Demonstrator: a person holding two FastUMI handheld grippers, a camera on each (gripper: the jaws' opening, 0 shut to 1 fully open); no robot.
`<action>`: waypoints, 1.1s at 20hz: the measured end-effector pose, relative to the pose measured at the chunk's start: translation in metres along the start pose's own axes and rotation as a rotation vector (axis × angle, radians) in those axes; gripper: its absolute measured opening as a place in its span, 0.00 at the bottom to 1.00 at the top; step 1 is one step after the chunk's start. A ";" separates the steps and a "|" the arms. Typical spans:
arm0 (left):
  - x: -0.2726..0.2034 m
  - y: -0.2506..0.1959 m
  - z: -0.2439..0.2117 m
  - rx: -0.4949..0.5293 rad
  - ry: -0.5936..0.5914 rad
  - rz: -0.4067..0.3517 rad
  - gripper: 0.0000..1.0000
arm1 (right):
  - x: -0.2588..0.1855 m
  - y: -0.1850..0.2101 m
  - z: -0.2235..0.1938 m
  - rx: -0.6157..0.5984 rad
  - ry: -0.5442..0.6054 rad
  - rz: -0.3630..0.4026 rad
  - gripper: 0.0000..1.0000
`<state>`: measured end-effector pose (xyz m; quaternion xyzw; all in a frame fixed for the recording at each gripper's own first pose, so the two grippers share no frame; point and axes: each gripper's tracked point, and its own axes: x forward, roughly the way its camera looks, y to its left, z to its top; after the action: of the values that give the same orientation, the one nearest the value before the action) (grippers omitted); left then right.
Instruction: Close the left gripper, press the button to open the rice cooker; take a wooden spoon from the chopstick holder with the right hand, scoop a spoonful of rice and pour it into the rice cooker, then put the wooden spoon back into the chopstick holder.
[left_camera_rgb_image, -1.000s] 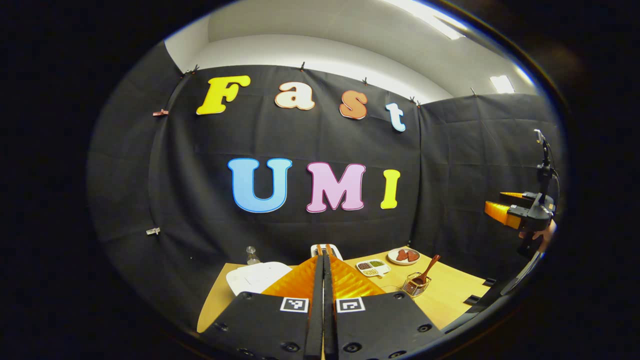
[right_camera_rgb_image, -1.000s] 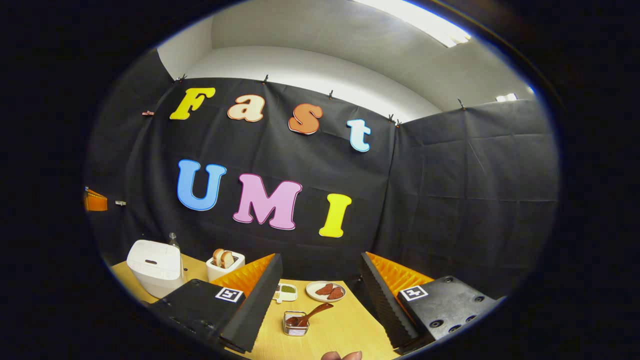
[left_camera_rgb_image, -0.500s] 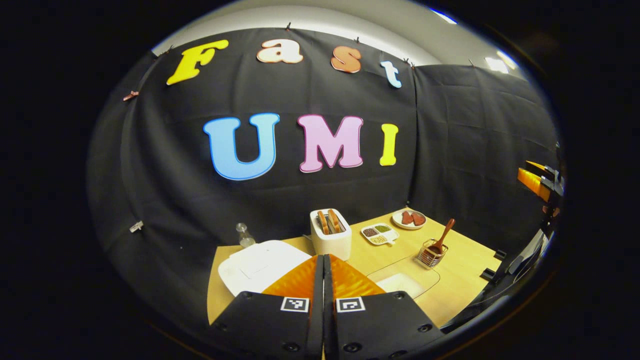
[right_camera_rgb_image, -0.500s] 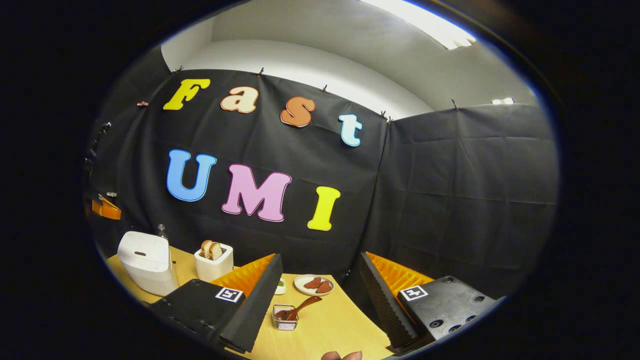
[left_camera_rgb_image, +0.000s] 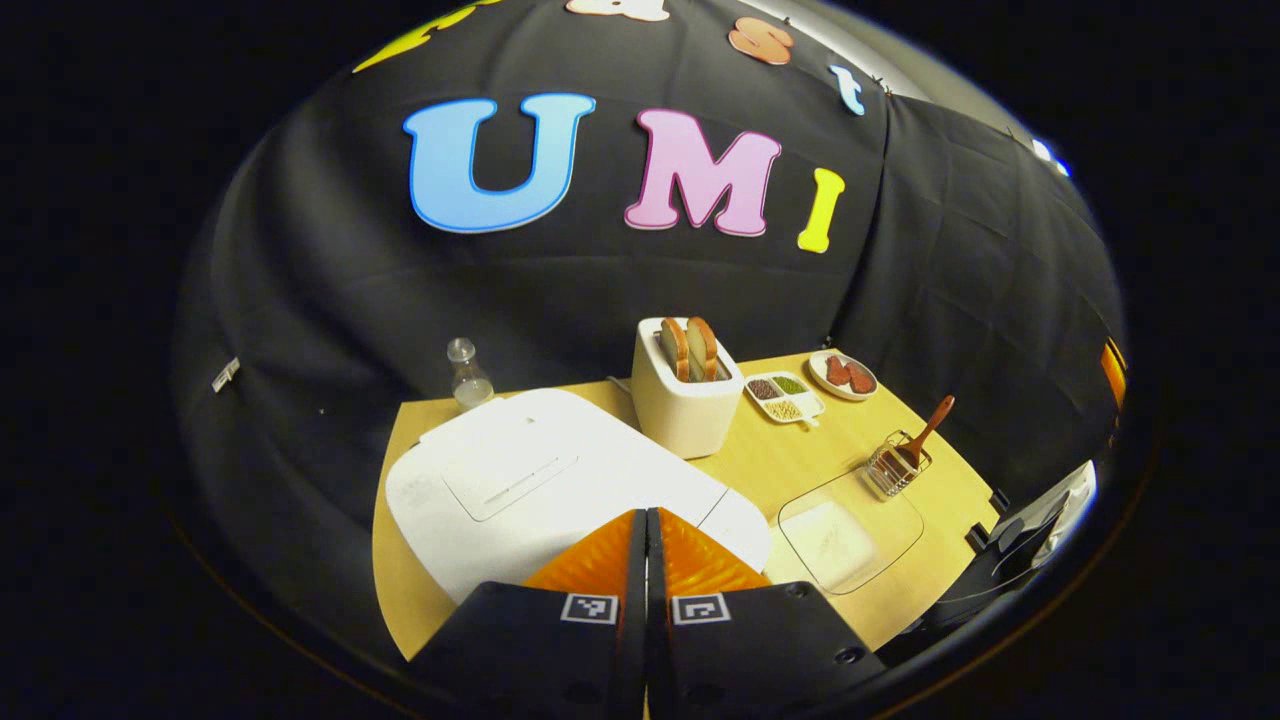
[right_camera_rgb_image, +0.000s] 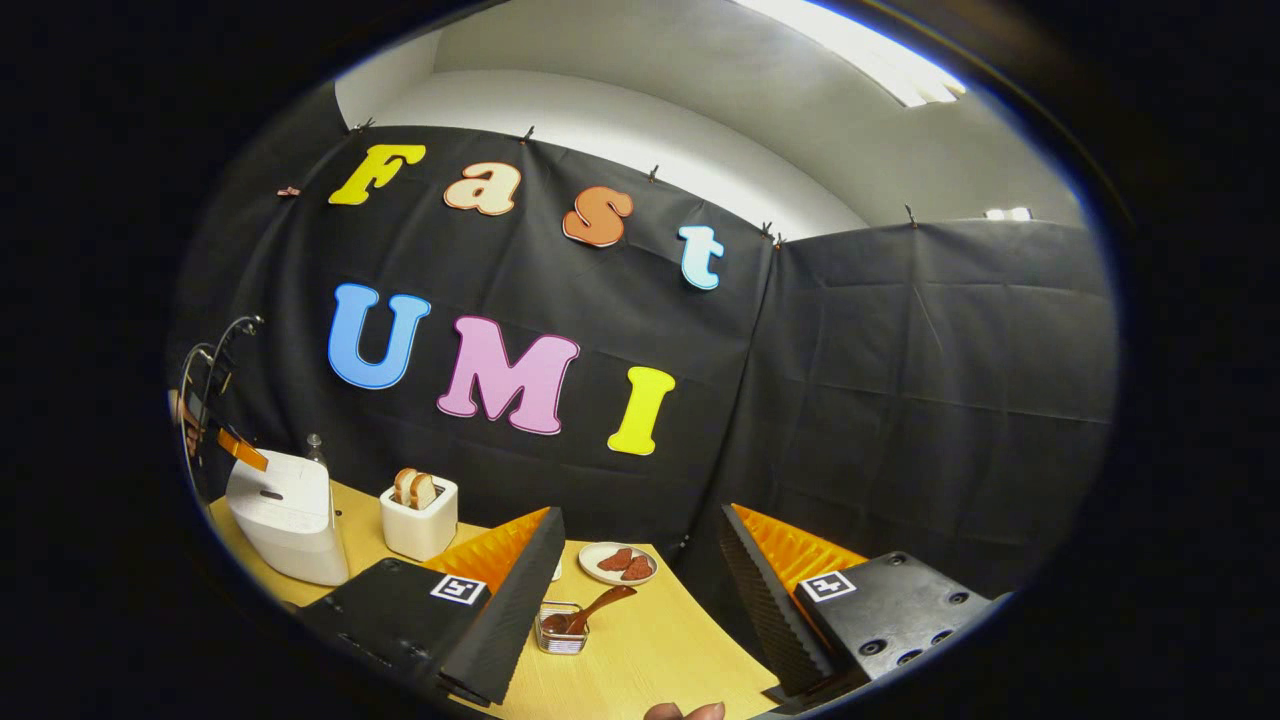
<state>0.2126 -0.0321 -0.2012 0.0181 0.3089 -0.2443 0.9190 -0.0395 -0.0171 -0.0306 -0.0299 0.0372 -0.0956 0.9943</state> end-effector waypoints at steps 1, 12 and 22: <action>0.006 0.003 -0.005 -0.002 0.032 0.003 0.06 | -0.001 -0.001 0.000 0.002 0.003 -0.003 0.98; 0.028 0.015 -0.037 -0.070 0.161 0.024 0.06 | -0.008 -0.005 -0.015 0.019 0.047 -0.026 0.98; 0.004 0.022 0.021 -0.013 -0.084 0.086 0.06 | -0.016 -0.003 -0.012 0.013 0.038 -0.018 0.98</action>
<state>0.2373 -0.0185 -0.1893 0.0153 0.2705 -0.2031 0.9409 -0.0563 -0.0173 -0.0415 -0.0221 0.0552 -0.1053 0.9927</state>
